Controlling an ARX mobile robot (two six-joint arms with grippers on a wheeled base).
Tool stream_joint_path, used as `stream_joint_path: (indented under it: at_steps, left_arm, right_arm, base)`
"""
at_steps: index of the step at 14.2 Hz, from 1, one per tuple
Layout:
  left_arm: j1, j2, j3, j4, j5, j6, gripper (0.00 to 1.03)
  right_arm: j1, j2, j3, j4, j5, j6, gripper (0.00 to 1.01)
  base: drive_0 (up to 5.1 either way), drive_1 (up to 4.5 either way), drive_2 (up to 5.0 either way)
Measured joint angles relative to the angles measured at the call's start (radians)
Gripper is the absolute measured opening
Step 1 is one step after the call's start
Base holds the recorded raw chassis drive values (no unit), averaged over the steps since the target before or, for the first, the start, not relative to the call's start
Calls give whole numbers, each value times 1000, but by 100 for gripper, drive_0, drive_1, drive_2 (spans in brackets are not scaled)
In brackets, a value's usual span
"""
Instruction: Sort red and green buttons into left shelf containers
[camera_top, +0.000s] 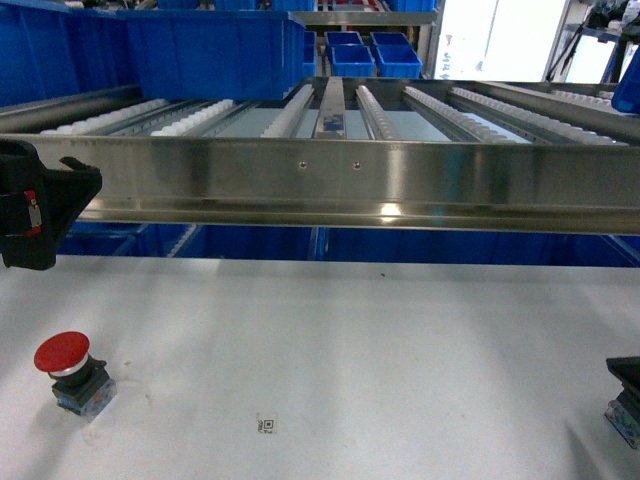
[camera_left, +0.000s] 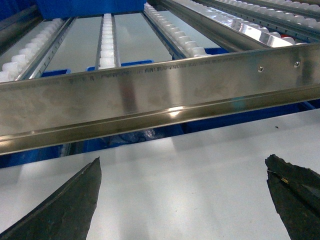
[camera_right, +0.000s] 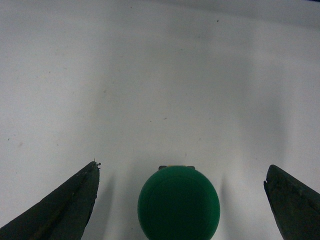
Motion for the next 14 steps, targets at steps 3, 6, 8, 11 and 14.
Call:
stream_joint_path:
  at_steps: [3, 6, 8, 11, 14]
  left_arm:
    - [0, 0, 0, 0, 0, 0, 98]
    - [0, 0, 0, 0, 0, 0, 98]
    - [0, 0, 0, 0, 0, 0, 98]
    - [0, 0, 0, 0, 0, 0, 98]
    - [0, 0, 0, 0, 0, 0, 98]
  right_arm:
    - [0, 30, -19, 31, -5, -10, 98]
    - [-8, 77, -25, 51, -11, -23, 98]
    - [-24, 106, -25, 64, -24, -35, 98]
    - [-39, 117, -23, 68, -26, -37, 98]
    - [-29, 126, -4, 84, -26, -37, 98]
  base:
    - [0, 0, 0]
    - [0, 0, 0]
    - [0, 0, 0]
    - [0, 0, 0]
    - [0, 0, 0]
